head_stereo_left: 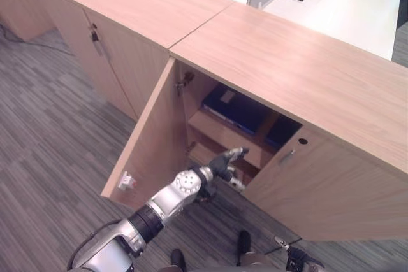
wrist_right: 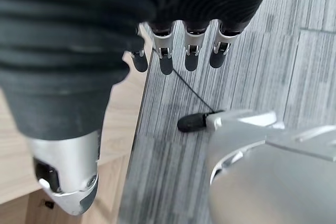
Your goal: Put the empty folder in the office cabinet
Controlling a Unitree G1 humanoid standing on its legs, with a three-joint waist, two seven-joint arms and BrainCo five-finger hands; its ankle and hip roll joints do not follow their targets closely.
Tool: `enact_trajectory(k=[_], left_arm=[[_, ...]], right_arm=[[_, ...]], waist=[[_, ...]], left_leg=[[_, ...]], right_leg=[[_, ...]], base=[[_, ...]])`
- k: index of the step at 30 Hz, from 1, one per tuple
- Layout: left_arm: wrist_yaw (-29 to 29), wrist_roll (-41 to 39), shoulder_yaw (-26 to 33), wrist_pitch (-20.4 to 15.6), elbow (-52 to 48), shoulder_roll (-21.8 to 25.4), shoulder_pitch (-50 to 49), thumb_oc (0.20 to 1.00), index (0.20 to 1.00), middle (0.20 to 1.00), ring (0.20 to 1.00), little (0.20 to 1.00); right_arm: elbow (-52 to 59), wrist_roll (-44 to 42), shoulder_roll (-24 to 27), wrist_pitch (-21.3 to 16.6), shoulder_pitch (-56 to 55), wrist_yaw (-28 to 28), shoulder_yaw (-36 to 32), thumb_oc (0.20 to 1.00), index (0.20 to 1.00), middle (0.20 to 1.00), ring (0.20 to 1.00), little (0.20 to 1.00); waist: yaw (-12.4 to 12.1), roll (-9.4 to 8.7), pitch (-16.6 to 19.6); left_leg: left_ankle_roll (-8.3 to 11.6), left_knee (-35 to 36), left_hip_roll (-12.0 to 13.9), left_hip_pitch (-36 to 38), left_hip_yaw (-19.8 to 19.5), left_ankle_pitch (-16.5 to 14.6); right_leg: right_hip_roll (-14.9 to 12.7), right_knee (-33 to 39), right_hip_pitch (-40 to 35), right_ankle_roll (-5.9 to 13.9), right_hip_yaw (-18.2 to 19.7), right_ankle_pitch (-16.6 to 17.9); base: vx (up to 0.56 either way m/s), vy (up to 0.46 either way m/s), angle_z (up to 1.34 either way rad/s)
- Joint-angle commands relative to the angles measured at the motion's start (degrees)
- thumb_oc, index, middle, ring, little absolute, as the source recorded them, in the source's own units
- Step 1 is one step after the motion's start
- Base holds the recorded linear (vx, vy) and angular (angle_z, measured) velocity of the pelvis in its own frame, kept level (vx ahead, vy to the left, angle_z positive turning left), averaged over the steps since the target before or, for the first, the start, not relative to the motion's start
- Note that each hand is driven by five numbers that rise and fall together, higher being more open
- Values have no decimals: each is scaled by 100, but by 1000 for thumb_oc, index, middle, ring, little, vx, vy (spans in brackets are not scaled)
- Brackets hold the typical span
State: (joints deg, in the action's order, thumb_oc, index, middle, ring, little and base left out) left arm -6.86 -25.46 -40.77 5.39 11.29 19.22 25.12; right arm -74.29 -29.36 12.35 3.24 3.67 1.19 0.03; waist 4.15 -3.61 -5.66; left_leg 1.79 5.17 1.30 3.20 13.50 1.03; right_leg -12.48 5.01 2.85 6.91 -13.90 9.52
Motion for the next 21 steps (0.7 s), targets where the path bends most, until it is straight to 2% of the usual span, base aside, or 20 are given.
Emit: enact_trajectory(k=[1,2,4,5,6,8,11,16,21], left_arm=[[-54,-264,-80,-300,-199,-154,326,1000,1000,1000,1000,1000],[-56,-345,-74,-400,-647,-32,435,1000,1000,1000,1000,1000],[-52,-352,-71,-387,-669,-17,427,1000,1000,1000,1000,1000],[-84,-492,73,-672,-1662,368,502,1000,1000,1000,1000,1000],[-55,-517,162,-790,-1994,448,522,1000,1000,1000,1000,1000],[-62,-646,205,-764,-2248,516,531,1000,1000,1000,1000,1000],[-75,-667,225,-802,-2590,522,720,1000,1000,1000,1000,1000],[-55,-700,64,-858,-2707,243,1272,1000,1000,1000,1000,1000],[147,-660,25,-1063,-2830,-69,2300,1000,1000,1000,1000,1000]], right_arm=[[-281,-147,95,21,14,-1,106,1000,1000,1000,1000,1000],[-305,-155,82,0,-17,-19,106,1000,1000,1000,1000,1000],[-305,-155,78,0,-17,-19,108,1000,1000,1000,1000,1000],[-122,-250,140,-254,-128,-40,60,1000,1000,1000,1000,1000],[-63,-354,125,-320,-152,-30,25,1000,1000,1000,1000,1000],[-30,-463,99,-345,-152,-73,-18,1000,1000,1000,1000,1000],[-107,-602,71,-357,-134,-128,-37,1000,1000,1000,1000,1000],[-225,-656,53,-276,-103,-222,58,1000,1000,1000,1000,1000],[-266,-736,66,-271,-9,-256,176,1000,1000,1000,1000,1000]], waist=[[-21,241,187],[-37,251,201],[-34,247,198],[-100,237,218],[-130,229,228],[-162,222,241],[-229,208,284],[-273,223,310],[-283,258,348]], left_leg=[[-24,-17,179,-344,-648,-365],[-22,-17,170,-328,-655,-374],[-22,-17,169,-325,-655,-375],[-13,-17,155,-314,-680,-378],[-10,-17,152,-312,-688,-378],[-9,-17,147,-308,-697,-376],[-6,-17,135,-315,-750,-377],[13,-17,116,-316,-795,-364],[33,-17,107,-309,-828,-346]], right_leg=[[-212,-1,-445,564,-413,-725],[-220,-1,-462,570,-427,-722],[-220,-1,-465,571,-428,-723],[-225,-1,-502,576,-458,-721],[-231,-1,-513,579,-480,-719],[-236,-1,-536,583,-512,-720],[-245,-1,-583,580,-567,-716],[-249,-1,-627,586,-626,-728],[-259,-1,-684,590,-689,-741]], base=[[0,0,0],[0,0,0],[0,0,0],[0,0,0],[18,-33,0],[6,-9,7],[14,-24,15],[2,-9,6],[-9,-14,8]])
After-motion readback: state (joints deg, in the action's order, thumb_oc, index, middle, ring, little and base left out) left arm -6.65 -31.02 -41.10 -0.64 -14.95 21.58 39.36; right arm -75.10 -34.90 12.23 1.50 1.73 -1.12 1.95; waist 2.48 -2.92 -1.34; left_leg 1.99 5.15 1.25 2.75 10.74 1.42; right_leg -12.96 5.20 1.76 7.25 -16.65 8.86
